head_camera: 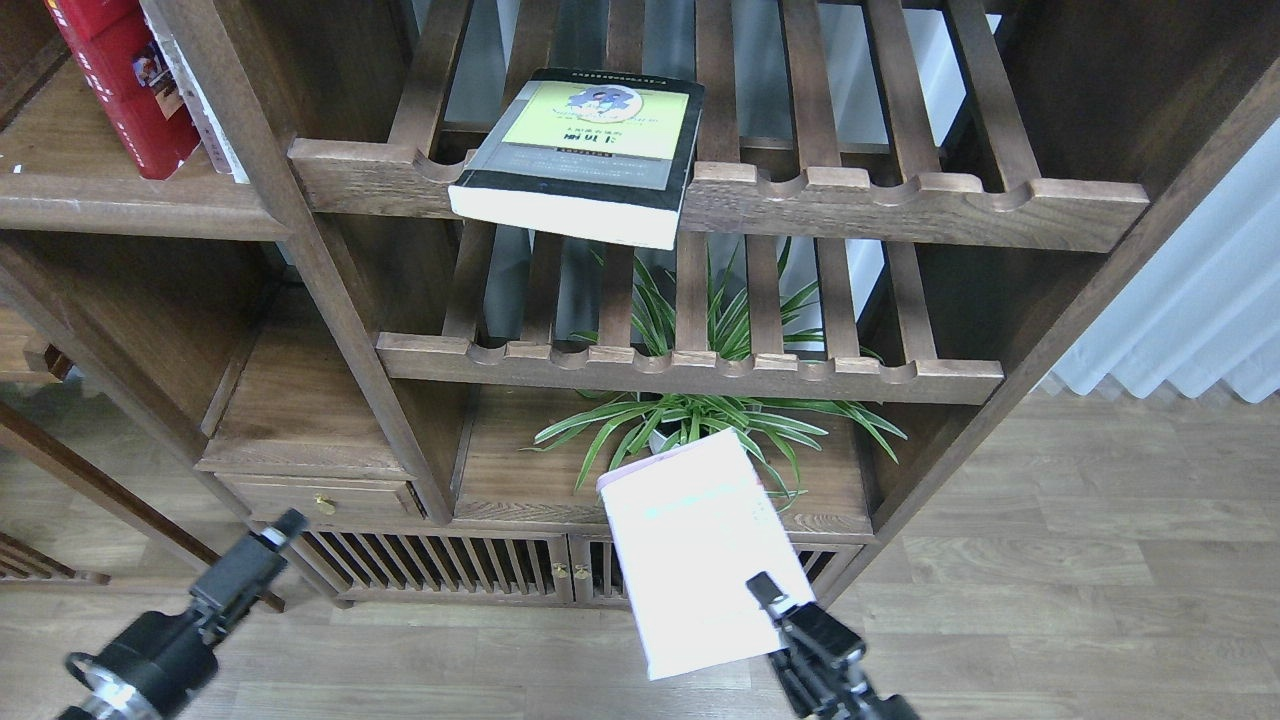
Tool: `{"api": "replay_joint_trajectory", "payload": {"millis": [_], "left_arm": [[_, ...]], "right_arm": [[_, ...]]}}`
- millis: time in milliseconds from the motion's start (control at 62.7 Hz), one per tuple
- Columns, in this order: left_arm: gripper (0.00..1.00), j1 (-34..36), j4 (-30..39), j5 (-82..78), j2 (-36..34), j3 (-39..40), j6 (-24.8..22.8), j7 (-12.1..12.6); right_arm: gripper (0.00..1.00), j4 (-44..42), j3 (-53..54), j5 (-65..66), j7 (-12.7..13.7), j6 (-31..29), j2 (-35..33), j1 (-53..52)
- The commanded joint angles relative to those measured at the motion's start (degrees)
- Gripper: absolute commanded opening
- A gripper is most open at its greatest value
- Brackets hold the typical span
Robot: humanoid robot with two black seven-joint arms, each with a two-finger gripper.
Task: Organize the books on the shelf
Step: 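Grasp the white book with the left gripper beside the right gripper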
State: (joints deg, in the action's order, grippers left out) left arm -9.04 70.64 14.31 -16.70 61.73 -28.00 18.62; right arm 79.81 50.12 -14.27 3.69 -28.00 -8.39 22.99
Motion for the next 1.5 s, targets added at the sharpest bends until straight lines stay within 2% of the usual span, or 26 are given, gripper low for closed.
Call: {"api": "replay_joint_trajectory", "payload": {"millis": [0,399,542,670,797,877,925,989,1148,1483], "left_arm": [[1.00,0.60,0.02,0.63,1.84,-2.84,0.00,-1.30],[0.98,1.57,0.02,0.63,8.88,-8.82,0.00,-3.94],[0.91,1.66,0.02,0.63,11.43,-8.99,0.00,-4.73],[0.75,1.66,0.02,0.72,12.57,-8.99,0.00,-4.91],[0.47,1.57,0.11,0.81,12.66,-8.99,0.00,-5.17],[0.23,1.48,0.20,1.16,12.66,-8.99,0.00,-5.96],[0.15,1.48,0.29,1.42,12.66,-8.99,0.00,-6.23],[0.10,1.57,0.28,1.60,12.66,-8.99,0.00,-6.23],[0.07,1.48,0.72,1.51,12.13,-9.34,0.00,-6.05],[0.07,1.66,0.90,1.51,9.58,-11.54,0.00,-5.52]], "right_arm": [[0.10,-2.63,-2.74,-0.06,0.00,0.00,1.62,-2.07],[0.10,-3.69,-6.88,0.12,1.85,0.00,5.22,-3.13],[0.11,-3.69,-6.88,0.91,2.11,0.00,5.22,-2.69],[0.11,-3.78,-6.79,1.17,2.11,0.00,5.22,-2.51],[0.11,-3.78,-6.79,1.26,2.20,0.00,5.22,-2.34],[0.11,-3.78,-6.79,1.26,2.29,0.00,5.31,-2.34],[0.11,-3.78,-6.70,1.26,2.29,0.00,5.31,-2.34],[0.11,-3.87,-6.53,1.26,2.37,0.00,5.31,-2.34],[0.12,-4.04,-5.82,1.26,2.29,0.00,5.31,-2.69],[0.13,-6.24,-5.65,0.91,2.29,0.00,5.66,-4.97]]}}
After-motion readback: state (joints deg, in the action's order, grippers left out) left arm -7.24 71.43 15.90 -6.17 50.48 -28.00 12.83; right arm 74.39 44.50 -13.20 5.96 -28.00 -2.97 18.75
